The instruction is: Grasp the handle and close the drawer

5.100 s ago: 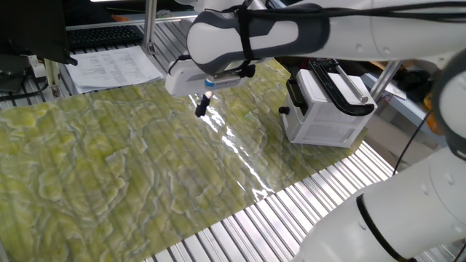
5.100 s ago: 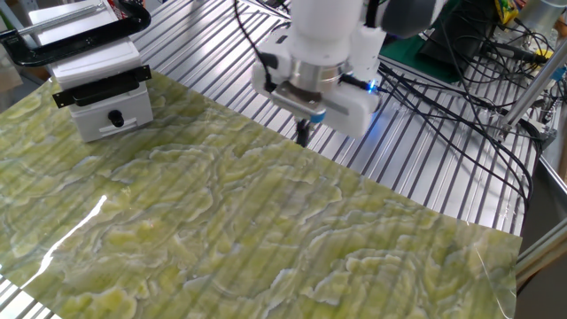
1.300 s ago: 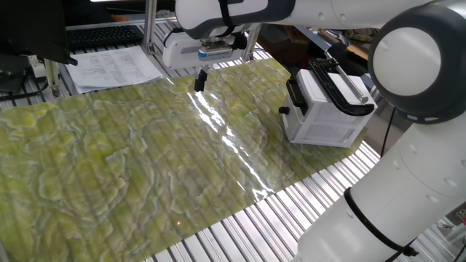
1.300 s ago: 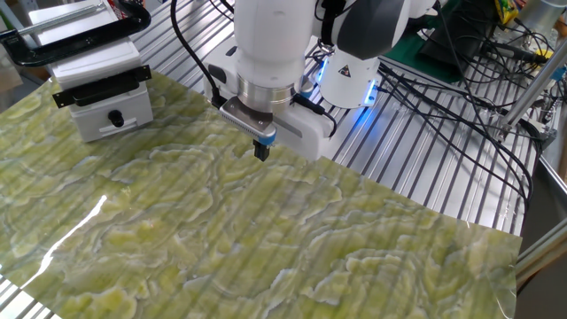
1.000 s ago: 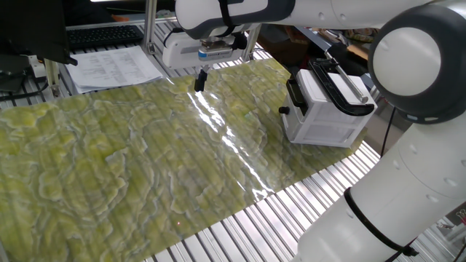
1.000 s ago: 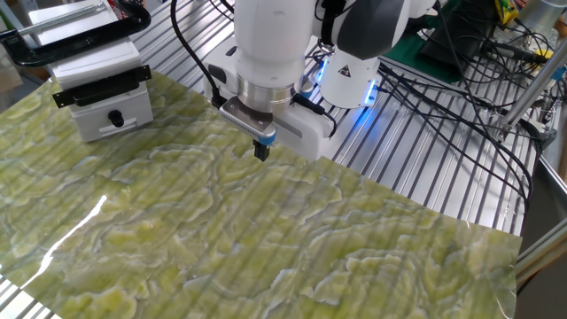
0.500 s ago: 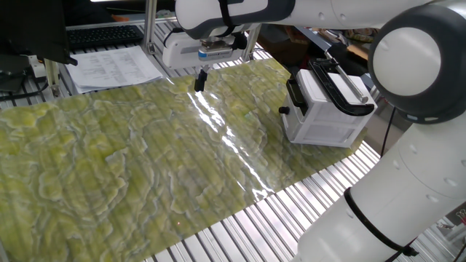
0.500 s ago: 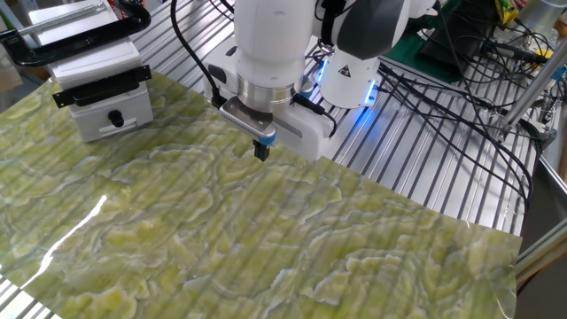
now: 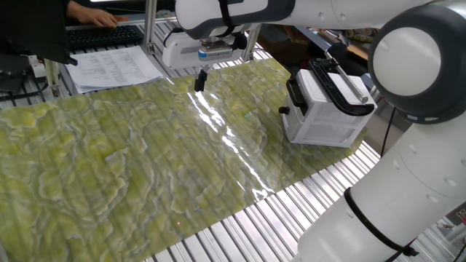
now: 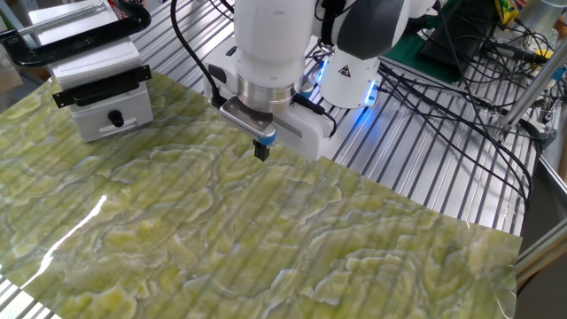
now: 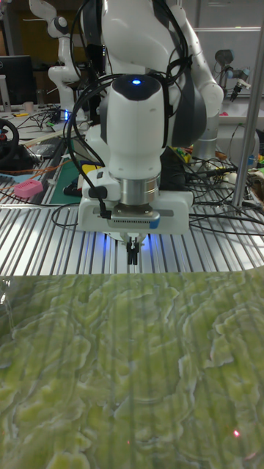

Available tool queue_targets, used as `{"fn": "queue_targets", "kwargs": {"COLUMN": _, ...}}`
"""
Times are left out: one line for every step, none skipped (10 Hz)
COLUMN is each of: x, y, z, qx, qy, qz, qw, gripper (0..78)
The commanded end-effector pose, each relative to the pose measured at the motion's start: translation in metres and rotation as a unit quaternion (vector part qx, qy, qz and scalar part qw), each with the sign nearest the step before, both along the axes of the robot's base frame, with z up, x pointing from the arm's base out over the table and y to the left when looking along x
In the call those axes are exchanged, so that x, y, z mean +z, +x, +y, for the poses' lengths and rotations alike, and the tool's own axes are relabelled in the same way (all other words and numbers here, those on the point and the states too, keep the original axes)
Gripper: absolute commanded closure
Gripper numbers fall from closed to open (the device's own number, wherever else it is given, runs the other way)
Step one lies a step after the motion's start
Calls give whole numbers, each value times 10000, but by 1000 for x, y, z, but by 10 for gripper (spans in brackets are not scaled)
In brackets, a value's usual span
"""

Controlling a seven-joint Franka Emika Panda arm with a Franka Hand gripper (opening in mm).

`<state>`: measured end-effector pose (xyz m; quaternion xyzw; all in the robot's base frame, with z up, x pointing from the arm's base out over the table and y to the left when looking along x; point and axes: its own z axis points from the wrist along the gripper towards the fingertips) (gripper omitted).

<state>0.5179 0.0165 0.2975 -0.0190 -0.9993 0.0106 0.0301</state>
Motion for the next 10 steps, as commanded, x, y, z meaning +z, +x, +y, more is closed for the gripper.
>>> {"fn": "queue_targets", "kwargs": {"x": 2, "y": 7, "z": 0, "qx": 87, "qy": 70, "qz": -98, "qw": 9999, "gripper": 764}}
{"fn": "queue_targets", "kwargs": {"x": 2, "y": 7, "z": 0, "qx": 88, "qy": 70, "qz": -100, "qw": 9999, "gripper": 764}}
{"fn": "queue_targets", "kwargs": {"x": 3, "y": 7, "z": 1, "qx": 104, "qy": 66, "qz": -108, "qw": 9999, "gripper": 764}}
{"fn": "queue_targets", "kwargs": {"x": 3, "y": 7, "z": 1, "qx": 102, "qy": 41, "qz": -110, "qw": 9999, "gripper": 764}}
{"fn": "queue_targets", "kwargs": {"x": 4, "y": 8, "z": 0, "qx": 104, "qy": 30, "qz": -99, "qw": 9999, "gripper": 764}}
{"fn": "queue_targets", "kwargs": {"x": 4, "y": 8, "z": 0, "qx": 110, "qy": 32, "qz": -82, "qw": 9999, "gripper": 764}}
{"fn": "queue_targets", "kwargs": {"x": 4, "y": 8, "z": 0, "qx": 120, "qy": 32, "qz": -76, "qw": 9999, "gripper": 764}}
{"fn": "queue_targets", "kwargs": {"x": 4, "y": 8, "z": 0, "qx": 120, "qy": 32, "qz": -76, "qw": 9999, "gripper": 764}}
{"fn": "queue_targets", "kwargs": {"x": 4, "y": 8, "z": 0, "qx": 123, "qy": 28, "qz": -78, "qw": 9999, "gripper": 764}}
{"fn": "queue_targets", "kwargs": {"x": 4, "y": 8, "z": 0, "qx": 128, "qy": 30, "qz": -78, "qw": 9999, "gripper": 764}}
